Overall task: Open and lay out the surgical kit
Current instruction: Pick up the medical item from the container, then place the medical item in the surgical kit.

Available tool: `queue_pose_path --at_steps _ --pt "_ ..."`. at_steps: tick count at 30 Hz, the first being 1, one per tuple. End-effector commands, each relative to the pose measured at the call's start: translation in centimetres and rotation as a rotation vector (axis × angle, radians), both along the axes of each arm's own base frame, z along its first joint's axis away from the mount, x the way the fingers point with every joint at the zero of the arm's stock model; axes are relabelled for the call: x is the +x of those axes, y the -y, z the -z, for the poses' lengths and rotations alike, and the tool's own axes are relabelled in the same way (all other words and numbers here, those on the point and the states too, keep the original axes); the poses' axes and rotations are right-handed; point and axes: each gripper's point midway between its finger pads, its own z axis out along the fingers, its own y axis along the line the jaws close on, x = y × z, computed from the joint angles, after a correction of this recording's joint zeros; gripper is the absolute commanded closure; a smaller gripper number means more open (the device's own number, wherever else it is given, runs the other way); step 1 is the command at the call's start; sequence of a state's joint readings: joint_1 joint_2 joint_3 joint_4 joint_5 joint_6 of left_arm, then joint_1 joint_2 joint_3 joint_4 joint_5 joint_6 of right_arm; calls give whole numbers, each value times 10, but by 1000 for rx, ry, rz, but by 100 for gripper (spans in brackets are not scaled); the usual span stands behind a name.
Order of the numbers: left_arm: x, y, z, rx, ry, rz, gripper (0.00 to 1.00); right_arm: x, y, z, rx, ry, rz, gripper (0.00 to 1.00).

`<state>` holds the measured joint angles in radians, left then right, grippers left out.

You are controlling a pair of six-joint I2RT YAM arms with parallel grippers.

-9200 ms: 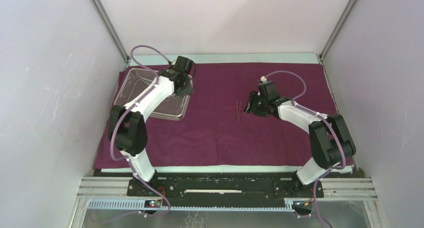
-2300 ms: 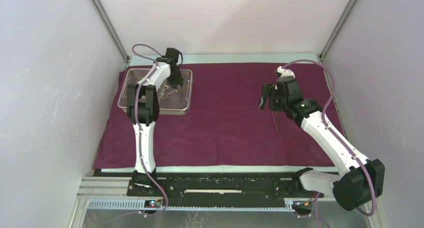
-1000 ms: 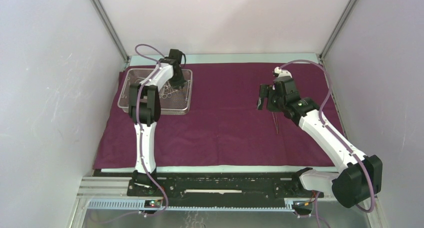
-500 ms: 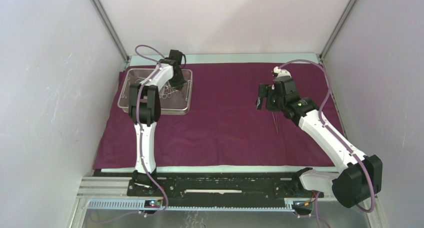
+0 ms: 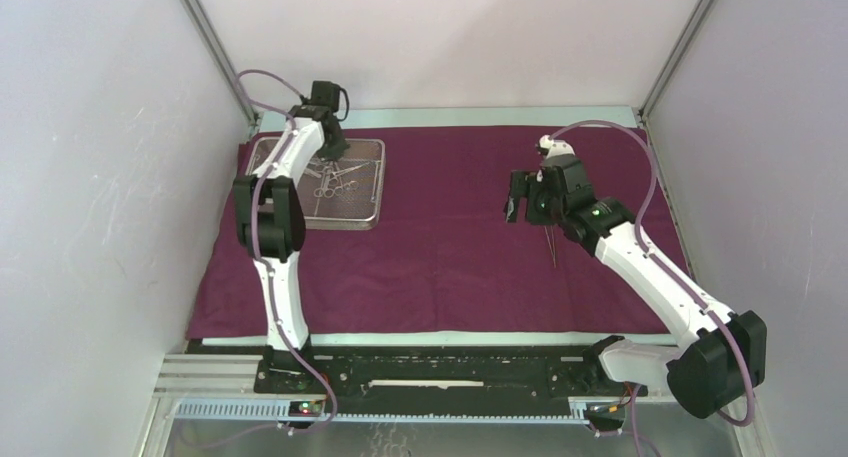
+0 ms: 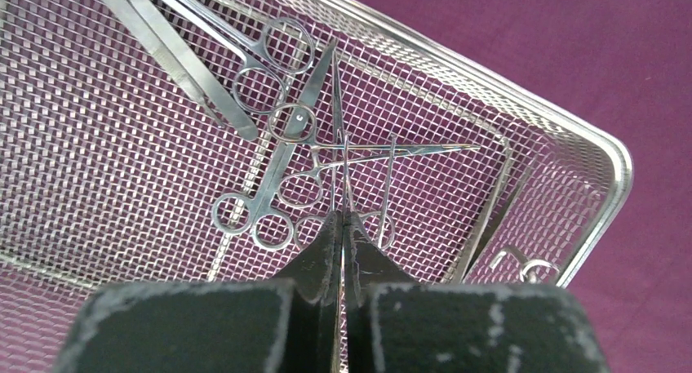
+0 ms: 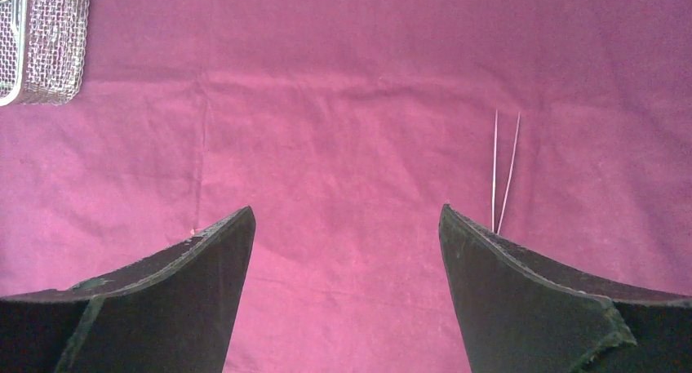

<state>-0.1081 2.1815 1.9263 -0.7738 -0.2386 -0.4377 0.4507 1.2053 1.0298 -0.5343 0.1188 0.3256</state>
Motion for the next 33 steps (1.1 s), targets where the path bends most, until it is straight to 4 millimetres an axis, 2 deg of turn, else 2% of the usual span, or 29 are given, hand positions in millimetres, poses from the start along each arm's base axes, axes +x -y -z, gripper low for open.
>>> queue_pose_path --at_steps 1,8,16,21,23,33 --pt "-2 -9 -60 38 105 -3 100 5 -12 -25 60 64 -2 7" --pt "-13 4 -101 -33 173 16 100 4 -24 -38 76 86 -15 8" --pt "-45 54 -127 -114 205 87 100 3 -22 -45 106 99 11 9" --pt "-65 108 -135 -167 213 160 100 2 -27 -47 138 92 11 11" --pt "-74 132 -136 -190 209 186 100 2 -22 -45 123 87 31 12" --pt "-111 262 -106 -309 133 292 100 -9 32 -36 146 74 186 14"
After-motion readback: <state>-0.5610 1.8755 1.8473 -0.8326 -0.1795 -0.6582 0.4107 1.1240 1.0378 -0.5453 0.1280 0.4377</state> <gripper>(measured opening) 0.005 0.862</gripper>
